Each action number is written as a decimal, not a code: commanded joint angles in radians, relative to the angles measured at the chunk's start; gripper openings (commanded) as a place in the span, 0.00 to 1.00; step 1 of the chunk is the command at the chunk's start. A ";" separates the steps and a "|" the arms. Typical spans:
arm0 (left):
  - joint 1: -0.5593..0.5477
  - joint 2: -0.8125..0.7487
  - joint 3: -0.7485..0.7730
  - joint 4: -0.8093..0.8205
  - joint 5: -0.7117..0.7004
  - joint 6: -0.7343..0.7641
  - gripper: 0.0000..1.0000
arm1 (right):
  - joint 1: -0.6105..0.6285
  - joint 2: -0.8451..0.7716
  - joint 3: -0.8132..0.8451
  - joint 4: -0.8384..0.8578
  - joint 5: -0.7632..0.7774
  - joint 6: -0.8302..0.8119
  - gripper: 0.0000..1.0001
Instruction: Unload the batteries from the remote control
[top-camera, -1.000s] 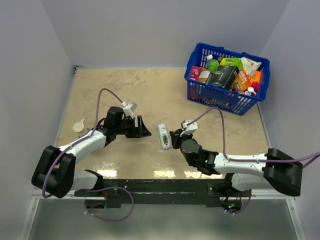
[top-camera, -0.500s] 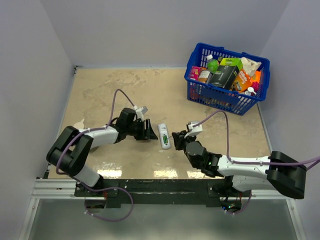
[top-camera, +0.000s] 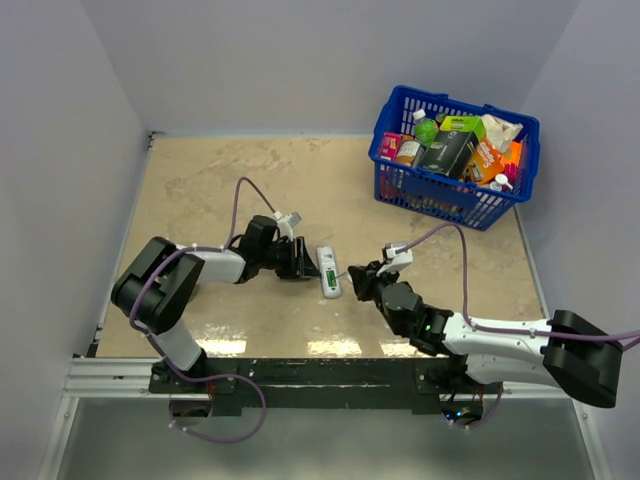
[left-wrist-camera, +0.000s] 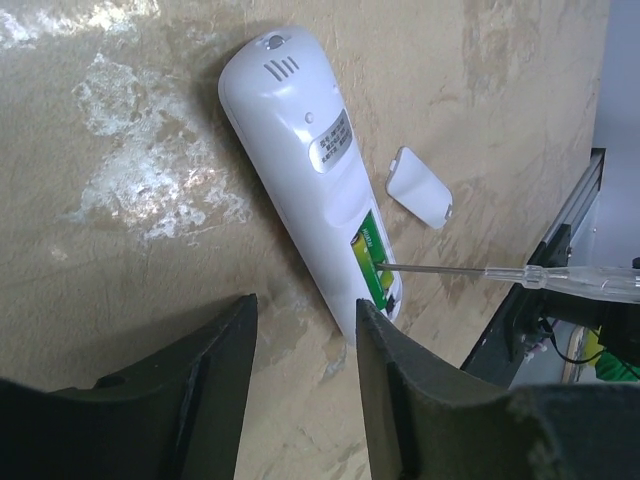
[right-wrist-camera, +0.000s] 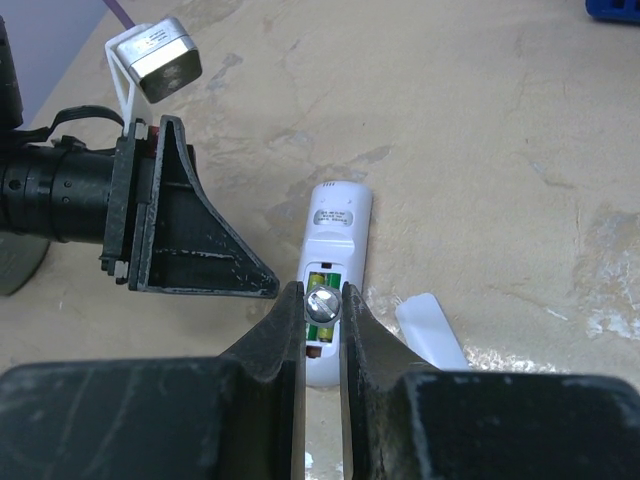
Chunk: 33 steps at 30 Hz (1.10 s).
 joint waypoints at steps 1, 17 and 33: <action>-0.014 0.049 0.029 0.041 -0.003 -0.003 0.48 | -0.010 0.012 -0.024 -0.087 -0.068 0.030 0.00; -0.031 0.101 0.059 -0.031 -0.060 0.037 0.30 | -0.116 0.007 -0.086 -0.033 -0.168 0.099 0.00; -0.039 0.090 0.050 -0.098 -0.098 0.050 0.29 | -0.182 0.012 -0.084 -0.018 -0.217 0.119 0.00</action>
